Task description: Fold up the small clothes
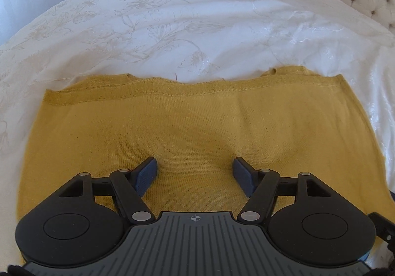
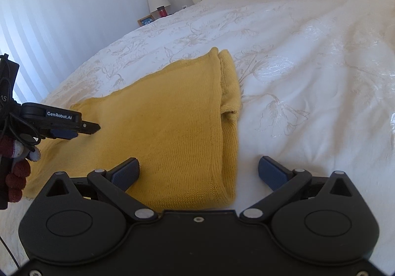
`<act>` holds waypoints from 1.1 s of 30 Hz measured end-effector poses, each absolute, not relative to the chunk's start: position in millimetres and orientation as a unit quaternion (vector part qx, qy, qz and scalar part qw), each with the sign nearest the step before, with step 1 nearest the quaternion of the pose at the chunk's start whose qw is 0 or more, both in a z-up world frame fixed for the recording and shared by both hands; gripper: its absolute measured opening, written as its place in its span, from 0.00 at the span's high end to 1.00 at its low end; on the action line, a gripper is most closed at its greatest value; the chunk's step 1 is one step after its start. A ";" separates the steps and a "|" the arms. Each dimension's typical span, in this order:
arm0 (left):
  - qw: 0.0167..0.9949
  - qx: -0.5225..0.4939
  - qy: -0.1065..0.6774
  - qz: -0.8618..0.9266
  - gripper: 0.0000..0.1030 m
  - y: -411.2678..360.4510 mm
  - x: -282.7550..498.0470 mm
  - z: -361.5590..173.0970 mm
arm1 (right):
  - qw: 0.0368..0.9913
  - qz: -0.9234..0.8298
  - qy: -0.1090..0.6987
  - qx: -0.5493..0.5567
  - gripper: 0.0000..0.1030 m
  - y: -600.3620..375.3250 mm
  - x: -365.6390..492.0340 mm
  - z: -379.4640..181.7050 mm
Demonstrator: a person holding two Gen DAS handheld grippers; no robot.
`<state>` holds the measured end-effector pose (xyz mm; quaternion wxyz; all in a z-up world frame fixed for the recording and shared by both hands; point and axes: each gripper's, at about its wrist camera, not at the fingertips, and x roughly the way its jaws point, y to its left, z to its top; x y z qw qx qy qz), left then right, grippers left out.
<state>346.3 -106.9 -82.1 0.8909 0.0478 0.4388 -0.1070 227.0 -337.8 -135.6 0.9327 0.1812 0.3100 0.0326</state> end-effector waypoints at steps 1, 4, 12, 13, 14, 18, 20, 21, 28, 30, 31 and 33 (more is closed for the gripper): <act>0.890 0.045 0.440 -0.109 0.35 -105.1 344.8 -82.3 | 0.932 0.033 0.310 0.184 0.00 -338.8 227.4 -135.4; 0.886 0.043 0.446 -0.117 0.35 -102.8 344.5 -81.7 | 0.929 0.035 0.312 0.198 0.00 -342.8 229.1 -135.1; 0.883 0.043 0.453 -0.118 0.34 -106.7 349.8 -85.4 | 0.899 0.081 0.323 0.284 0.00 -368.3 250.4 -132.5; 0.883 0.042 0.453 -0.118 0.34 -106.7 350.0 -85.6 | 0.894 0.086 0.323 0.299 0.00 -372.4 254.6 -132.8; 0.883 0.042 0.453 -0.118 0.33 -106.6 350.5 -85.7 | 0.887 0.093 0.324 0.316 0.00 -376.6 259.4 -133.1; 0.883 0.040 0.453 -0.118 0.33 -106.3 351.0 -86.5 | 0.869 0.130 0.331 0.345 0.00 -387.3 280.1 -135.6; 0.883 0.039 0.452 -0.118 0.33 -106.1 351.0 -86.8 | 0.863 0.149 0.335 0.347 0.00 -389.4 290.3 -137.4; 0.884 0.039 0.451 -0.118 0.32 -106.1 351.2 -86.9 | 0.860 0.159 0.337 0.350 0.00 -389.9 296.4 -138.6; 0.885 0.037 0.450 -0.117 0.31 -106.8 351.6 -87.6 | 0.855 0.181 0.359 0.328 0.00 -383.4 327.7 -138.8; 0.885 0.035 0.449 -0.117 0.30 -106.6 352.0 -87.7 | 0.856 0.181 0.364 0.320 0.00 -380.7 332.2 -138.2; 0.885 0.035 0.449 -0.116 0.30 -106.6 352.5 -87.5 | 0.856 0.181 0.367 0.317 0.00 -379.5 333.1 -137.9; 0.884 0.032 0.451 -0.118 0.30 -105.4 353.8 -86.2 | 0.858 0.178 0.370 0.309 0.05 -377.2 334.0 -137.7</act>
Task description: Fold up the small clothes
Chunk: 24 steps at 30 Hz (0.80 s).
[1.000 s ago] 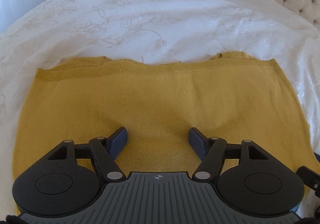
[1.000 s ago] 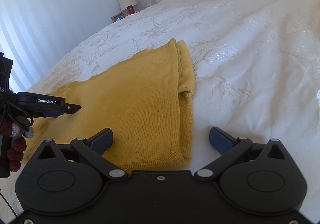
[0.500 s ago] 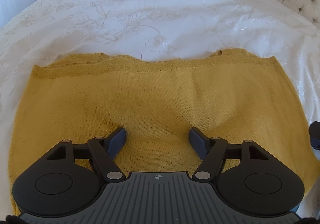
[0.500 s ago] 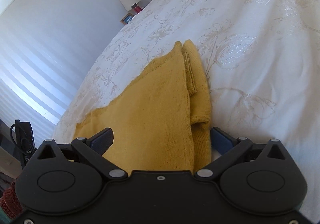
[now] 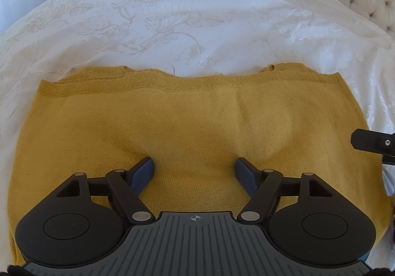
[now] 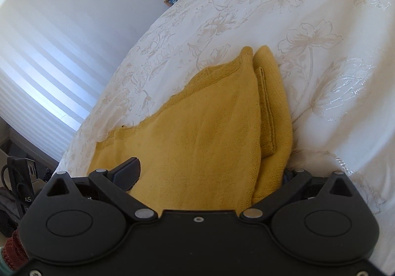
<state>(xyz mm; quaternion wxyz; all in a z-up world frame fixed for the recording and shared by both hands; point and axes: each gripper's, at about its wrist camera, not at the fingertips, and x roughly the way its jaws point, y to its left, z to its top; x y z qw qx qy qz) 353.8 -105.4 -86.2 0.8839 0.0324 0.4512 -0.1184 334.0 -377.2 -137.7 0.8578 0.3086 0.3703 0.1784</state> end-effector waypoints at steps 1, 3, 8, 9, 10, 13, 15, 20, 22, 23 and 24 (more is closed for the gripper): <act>0.883 0.026 0.453 -0.120 0.31 -103.4 354.5 -84.6 | 0.860 0.174 0.372 0.303 0.09 -377.0 333.5 -137.3; 0.882 0.007 0.456 -0.122 0.31 -97.6 352.6 -79.0 | 0.864 0.160 0.376 0.295 0.27 -377.4 331.8 -135.7; 0.882 -0.004 0.449 -0.144 0.32 -93.0 319.0 -69.2 | 0.860 0.122 0.390 0.306 0.53 -391.6 328.0 -136.1; 0.881 0.009 0.448 -0.150 0.32 -94.6 311.6 -70.6 | 0.858 0.119 0.391 0.312 0.54 -394.1 325.8 -137.1; 0.877 0.019 0.454 -0.157 0.31 -96.4 305.0 -74.6 | 0.856 0.117 0.391 0.317 0.54 -394.7 324.7 -137.7; 0.873 0.024 0.454 -0.174 0.31 -93.4 294.3 -81.3 | 0.856 0.106 0.392 0.320 0.55 -391.6 321.4 -136.1; 0.875 0.010 0.449 -0.180 0.32 -85.0 292.7 -76.9 | 0.859 0.098 0.396 0.310 0.55 -385.9 321.3 -132.3; 0.890 -0.034 0.423 -0.169 0.32 -50.7 285.9 -57.6 | 0.857 0.083 0.423 0.284 0.52 -373.9 330.0 -123.9; 0.899 -0.034 0.406 -0.160 0.32 -35.5 281.8 -49.2 | 0.856 0.085 0.429 0.275 0.44 -369.8 334.1 -122.3; 0.903 -0.034 0.399 -0.155 0.32 -27.8 280.3 -44.7 | 0.855 0.092 0.429 0.278 0.36 -367.6 336.3 -123.0; 0.906 -0.035 0.394 -0.151 0.32 -20.3 279.1 -41.5 | 0.854 0.097 0.426 0.283 0.27 -366.4 337.6 -123.2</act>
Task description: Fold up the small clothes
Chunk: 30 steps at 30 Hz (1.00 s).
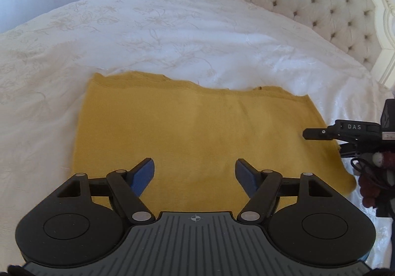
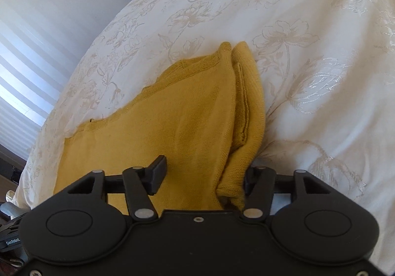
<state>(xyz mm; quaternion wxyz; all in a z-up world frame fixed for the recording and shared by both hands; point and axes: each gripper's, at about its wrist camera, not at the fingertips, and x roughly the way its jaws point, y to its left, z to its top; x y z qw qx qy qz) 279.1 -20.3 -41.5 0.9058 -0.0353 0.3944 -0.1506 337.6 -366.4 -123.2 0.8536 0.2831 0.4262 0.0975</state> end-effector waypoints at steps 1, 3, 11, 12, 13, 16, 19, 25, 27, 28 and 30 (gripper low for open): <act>0.907 -0.037 0.392 -0.148 0.32 -13.9 278.1 -39.2 | 0.853 0.101 0.424 0.287 0.23 -364.3 339.1 -123.1; 0.910 -0.039 0.387 -0.143 0.31 1.8 274.5 -32.7 | 0.857 0.104 0.419 0.283 0.15 -359.6 340.9 -122.8; 0.920 -0.049 0.374 -0.106 0.30 50.9 268.3 -31.3 | 0.870 0.078 0.403 0.273 0.16 -352.5 341.4 -122.8; 0.916 -0.056 0.382 -0.107 0.30 57.1 271.0 -34.4 | 0.865 0.079 0.407 0.282 0.25 -357.2 342.2 -122.7; 0.913 -0.063 0.389 -0.107 0.30 62.9 273.9 -37.5 | 0.861 0.074 0.410 0.292 0.32 -362.0 342.3 -122.1; 0.904 -0.078 0.407 -0.101 0.31 81.1 281.3 -47.3 | 0.852 0.049 0.417 0.314 0.78 -375.2 339.2 -121.9; 0.908 -0.072 0.401 -0.098 0.31 96.6 283.3 -55.2 | 0.856 0.036 0.407 0.317 0.78 -373.1 331.5 -114.2; 0.906 -0.095 0.398 -0.112 0.31 120.1 276.5 -64.6 | 0.884 0.025 0.398 0.246 0.79 -320.7 330.5 -60.8; 0.907 -0.093 0.395 -0.115 0.31 124.8 273.3 -62.2 | 0.891 0.036 0.393 0.224 0.79 -295.6 331.7 -40.4; 0.907 -0.102 0.391 -0.115 0.31 128.3 271.6 -60.3 | 0.894 0.045 0.391 0.215 0.79 -279.9 332.8 -30.3; 0.905 -0.121 0.390 -0.119 0.31 134.7 272.3 -57.2 | 0.894 0.062 0.392 0.210 0.79 -251.9 336.5 -16.6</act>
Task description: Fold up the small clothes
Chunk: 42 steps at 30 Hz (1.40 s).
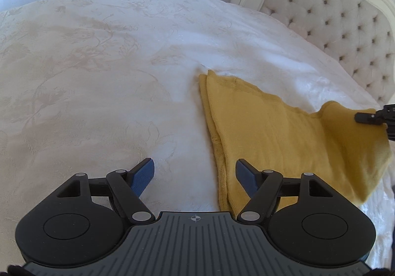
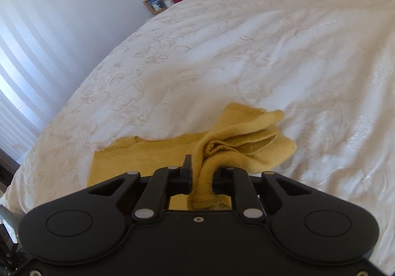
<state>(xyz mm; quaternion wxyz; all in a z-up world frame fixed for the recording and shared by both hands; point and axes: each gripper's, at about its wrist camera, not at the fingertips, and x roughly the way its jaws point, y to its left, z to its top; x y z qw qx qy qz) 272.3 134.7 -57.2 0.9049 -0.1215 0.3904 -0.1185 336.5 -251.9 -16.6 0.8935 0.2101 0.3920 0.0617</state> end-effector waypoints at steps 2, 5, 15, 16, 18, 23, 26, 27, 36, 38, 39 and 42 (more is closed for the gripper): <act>0.907 -0.125 0.386 -0.113 0.31 139.2 271.7 -54.0 | 0.891 0.078 0.399 0.203 0.79 -223.6 343.1 -10.2; 0.911 -0.120 0.382 -0.100 0.31 145.4 270.0 -51.3 | 0.885 0.099 0.412 0.193 0.79 -181.3 355.7 -9.6; 0.911 -0.127 0.384 -0.084 0.31 158.2 273.7 -52.7 | 0.874 0.136 0.441 0.153 0.79 -73.4 377.4 -37.9; 0.910 -0.129 0.385 -0.085 0.31 158.5 274.0 -52.9 | 0.874 0.135 0.445 0.143 0.79 -67.1 378.0 -41.3; 0.910 -0.127 0.384 -0.084 0.31 159.1 274.8 -52.8 | 0.873 0.129 0.453 0.129 0.79 -58.3 378.1 -47.7; 0.910 -0.122 0.388 -0.086 0.31 157.4 274.9 -56.3 | 0.863 0.135 0.470 0.125 0.69 -47.2 380.1 -57.8; 0.911 -0.117 0.386 -0.088 0.31 156.4 275.8 -56.6 | 0.854 0.167 0.464 0.163 0.58 -48.5 380.1 -54.2; 0.912 -0.115 0.385 -0.088 0.31 155.5 275.0 -56.8 | 0.852 0.178 0.460 0.176 0.58 -51.3 378.6 -51.7; 0.920 -0.112 0.365 -0.091 0.31 154.1 269.5 -51.8 | 0.876 0.196 0.400 0.187 0.58 -90.4 347.7 -21.2; 0.922 -0.113 0.358 -0.095 0.31 152.6 268.3 -50.1 | 0.885 0.178 0.395 0.170 0.58 -101.0 342.1 -23.8; 0.923 -0.113 0.353 -0.098 0.31 151.5 267.3 -49.4 | 0.886 0.172 0.399 0.162 0.58 -104.1 340.9 -27.9; 0.928 -0.110 0.340 -0.108 0.31 146.1 263.6 -47.9 | 0.883 0.165 0.417 0.142 0.58 -102.9 331.4 -43.1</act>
